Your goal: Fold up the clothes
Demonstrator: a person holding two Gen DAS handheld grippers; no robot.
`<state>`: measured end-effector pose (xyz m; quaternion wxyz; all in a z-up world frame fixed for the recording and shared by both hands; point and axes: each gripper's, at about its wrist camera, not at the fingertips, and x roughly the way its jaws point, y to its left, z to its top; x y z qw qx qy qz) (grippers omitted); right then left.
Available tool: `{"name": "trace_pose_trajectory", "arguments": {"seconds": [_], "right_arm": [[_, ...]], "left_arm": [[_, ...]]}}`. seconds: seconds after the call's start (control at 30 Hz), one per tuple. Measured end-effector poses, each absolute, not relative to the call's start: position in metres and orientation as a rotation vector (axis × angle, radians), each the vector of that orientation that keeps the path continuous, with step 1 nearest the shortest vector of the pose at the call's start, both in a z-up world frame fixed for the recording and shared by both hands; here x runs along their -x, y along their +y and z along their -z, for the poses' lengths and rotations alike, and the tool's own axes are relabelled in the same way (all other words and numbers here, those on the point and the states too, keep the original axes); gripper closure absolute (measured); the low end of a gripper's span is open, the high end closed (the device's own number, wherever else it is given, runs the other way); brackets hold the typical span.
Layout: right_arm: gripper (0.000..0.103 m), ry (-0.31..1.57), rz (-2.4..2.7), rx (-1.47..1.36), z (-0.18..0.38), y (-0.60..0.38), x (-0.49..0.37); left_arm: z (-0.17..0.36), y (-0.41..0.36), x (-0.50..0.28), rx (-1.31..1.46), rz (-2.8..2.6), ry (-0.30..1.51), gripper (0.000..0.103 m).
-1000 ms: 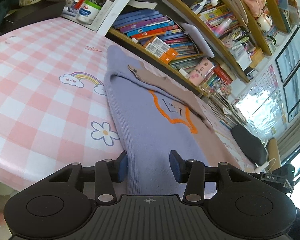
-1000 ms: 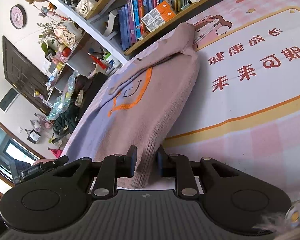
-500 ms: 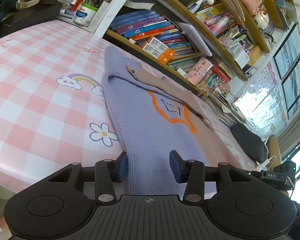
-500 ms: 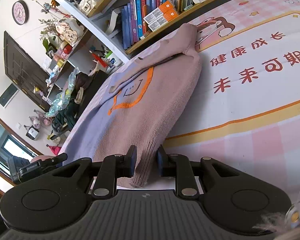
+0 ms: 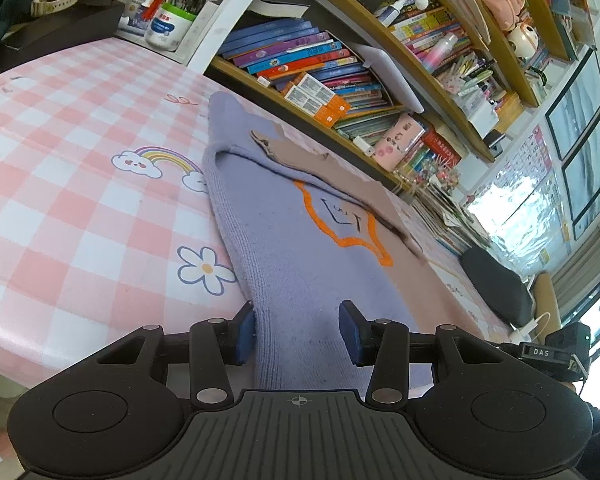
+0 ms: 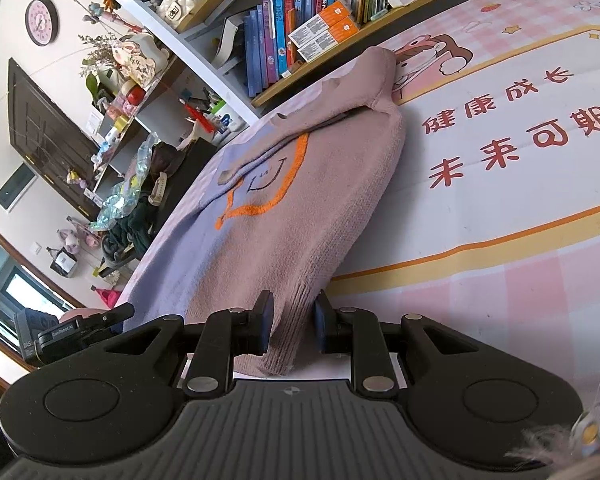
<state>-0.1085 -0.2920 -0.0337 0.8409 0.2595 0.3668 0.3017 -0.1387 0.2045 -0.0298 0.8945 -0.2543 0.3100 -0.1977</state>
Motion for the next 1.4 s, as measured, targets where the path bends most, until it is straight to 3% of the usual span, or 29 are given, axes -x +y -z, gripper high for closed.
{"name": "trace_pose_trajectory", "arguments": {"seconds": [0.87, 1.0, 1.07, 1.13, 1.17, 1.4], "right_arm": [[0.087, 0.766, -0.643, -0.506, 0.032, -0.289, 0.111], [0.093, 0.770, -0.630, -0.506, 0.034, -0.290, 0.111], [0.095, 0.771, -0.630, -0.509, 0.034, -0.292, 0.111], [0.097, 0.773, -0.632, -0.503, 0.034, -0.293, 0.113], [0.097, 0.776, -0.634, -0.503, 0.034, -0.295, 0.114], [0.098, 0.733, -0.700, -0.612, 0.017, -0.332, 0.153]], "left_arm": [[0.030, 0.202, 0.139, 0.512, 0.415, 0.631, 0.059], [0.030, 0.202, 0.138, 0.500, 0.415, 0.633, 0.066], [0.029, 0.202, 0.138, 0.485, 0.400, 0.640, 0.074], [0.031, 0.204, 0.138, 0.488, 0.388, 0.655, 0.093], [0.032, 0.205, 0.138, 0.495, 0.389, 0.668, 0.097], [0.026, 0.205, 0.167, 0.615, 0.549, 0.659, 0.098]]}}
